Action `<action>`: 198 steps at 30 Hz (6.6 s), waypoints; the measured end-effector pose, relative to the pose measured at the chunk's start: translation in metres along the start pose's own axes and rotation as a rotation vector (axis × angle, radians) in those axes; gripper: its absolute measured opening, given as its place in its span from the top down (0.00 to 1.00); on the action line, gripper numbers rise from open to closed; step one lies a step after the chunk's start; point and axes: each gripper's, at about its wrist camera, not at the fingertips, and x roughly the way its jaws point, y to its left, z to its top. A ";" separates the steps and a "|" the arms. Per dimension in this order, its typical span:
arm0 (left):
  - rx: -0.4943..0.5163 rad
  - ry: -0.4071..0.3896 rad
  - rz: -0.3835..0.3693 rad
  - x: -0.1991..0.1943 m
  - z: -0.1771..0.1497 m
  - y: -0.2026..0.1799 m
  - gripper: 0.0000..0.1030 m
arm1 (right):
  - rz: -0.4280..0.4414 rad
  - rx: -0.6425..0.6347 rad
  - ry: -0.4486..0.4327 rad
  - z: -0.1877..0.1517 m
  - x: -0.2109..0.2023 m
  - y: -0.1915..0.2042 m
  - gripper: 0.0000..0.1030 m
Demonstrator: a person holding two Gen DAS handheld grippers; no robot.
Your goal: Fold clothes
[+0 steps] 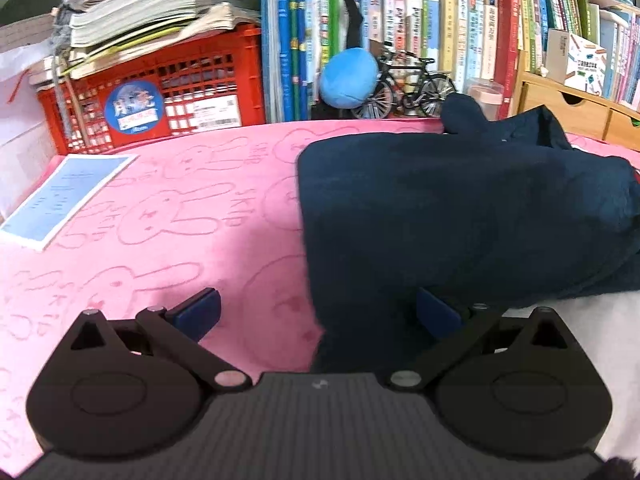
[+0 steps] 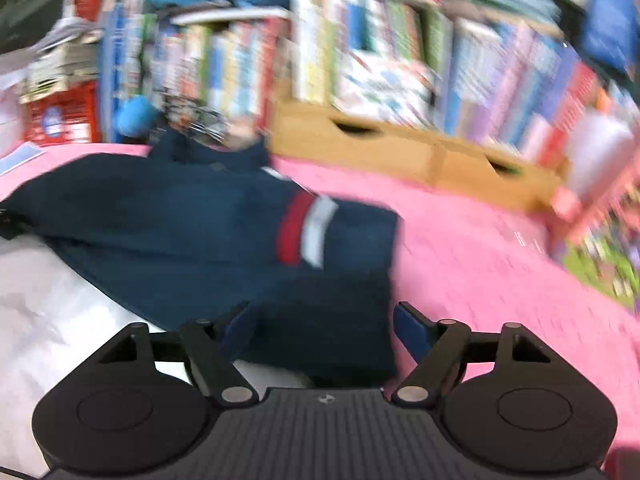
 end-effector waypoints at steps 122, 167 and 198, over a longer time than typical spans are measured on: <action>0.384 0.023 -0.388 -0.253 -0.195 -0.133 0.00 | 0.405 0.129 -0.002 -0.114 -0.175 0.066 0.83; 0.284 -0.073 -0.167 -0.185 -0.095 -0.089 0.00 | 0.258 -0.083 -0.243 -0.043 -0.107 0.004 0.26; 0.005 -0.055 -0.310 -0.166 -0.092 -0.040 0.13 | 0.275 -0.077 -0.032 -0.090 -0.086 0.009 0.51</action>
